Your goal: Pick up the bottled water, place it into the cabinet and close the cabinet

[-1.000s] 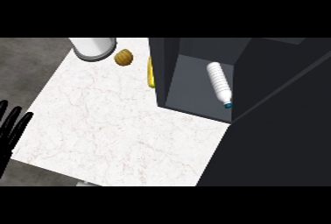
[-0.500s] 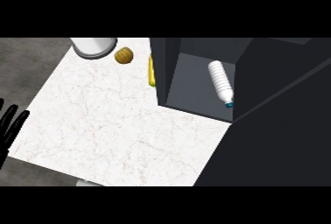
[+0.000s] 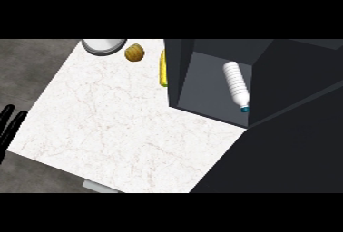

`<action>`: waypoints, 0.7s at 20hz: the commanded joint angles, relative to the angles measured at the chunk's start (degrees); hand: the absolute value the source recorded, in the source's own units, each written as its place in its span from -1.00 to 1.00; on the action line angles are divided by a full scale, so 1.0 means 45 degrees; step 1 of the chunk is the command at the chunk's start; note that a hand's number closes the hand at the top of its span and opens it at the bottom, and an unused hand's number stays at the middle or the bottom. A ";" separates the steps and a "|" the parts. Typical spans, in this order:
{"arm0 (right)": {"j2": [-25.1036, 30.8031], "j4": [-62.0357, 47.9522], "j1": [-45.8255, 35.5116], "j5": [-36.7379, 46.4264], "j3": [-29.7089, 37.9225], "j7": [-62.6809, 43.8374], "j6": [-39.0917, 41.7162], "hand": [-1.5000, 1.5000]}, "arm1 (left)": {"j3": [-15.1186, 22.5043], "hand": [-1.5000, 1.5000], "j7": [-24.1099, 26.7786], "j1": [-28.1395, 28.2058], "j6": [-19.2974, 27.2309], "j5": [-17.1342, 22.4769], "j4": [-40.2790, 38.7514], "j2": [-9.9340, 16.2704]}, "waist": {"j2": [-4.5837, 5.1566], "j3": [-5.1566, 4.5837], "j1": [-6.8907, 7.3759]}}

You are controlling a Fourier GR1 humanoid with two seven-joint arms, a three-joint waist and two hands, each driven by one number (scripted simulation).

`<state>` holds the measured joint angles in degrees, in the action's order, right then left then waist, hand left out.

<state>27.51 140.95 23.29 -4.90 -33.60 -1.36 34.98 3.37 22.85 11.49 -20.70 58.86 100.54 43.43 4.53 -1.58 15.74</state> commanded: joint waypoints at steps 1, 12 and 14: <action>-0.0966 -0.0510 -0.0357 -0.0722 -0.0776 -0.1006 -0.0756 1.00 | -0.0052 -1.00 0.0018 -0.0081 -0.0138 0.0017 -0.0060 0.0032 | 0.0060 0.0030 0.0008; -0.1308 -0.1619 -0.2974 0.0135 0.0726 -0.2852 -0.1136 1.00 | -0.0091 -1.00 -0.0114 -0.0278 -0.0371 0.0124 -0.0333 0.0126 | -0.0062 0.0031 0.0022; -0.1645 -0.2070 -0.3508 0.0055 0.0821 -0.3305 -0.1363 1.00 | -0.0012 -1.00 -0.0186 -0.0246 -0.0389 0.0180 -0.0454 0.0085 | -0.0040 0.0036 0.0003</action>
<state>23.19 135.68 11.98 -5.49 -30.06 -11.31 32.09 3.13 22.30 10.59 -22.03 59.31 99.13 43.90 4.30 -1.47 15.88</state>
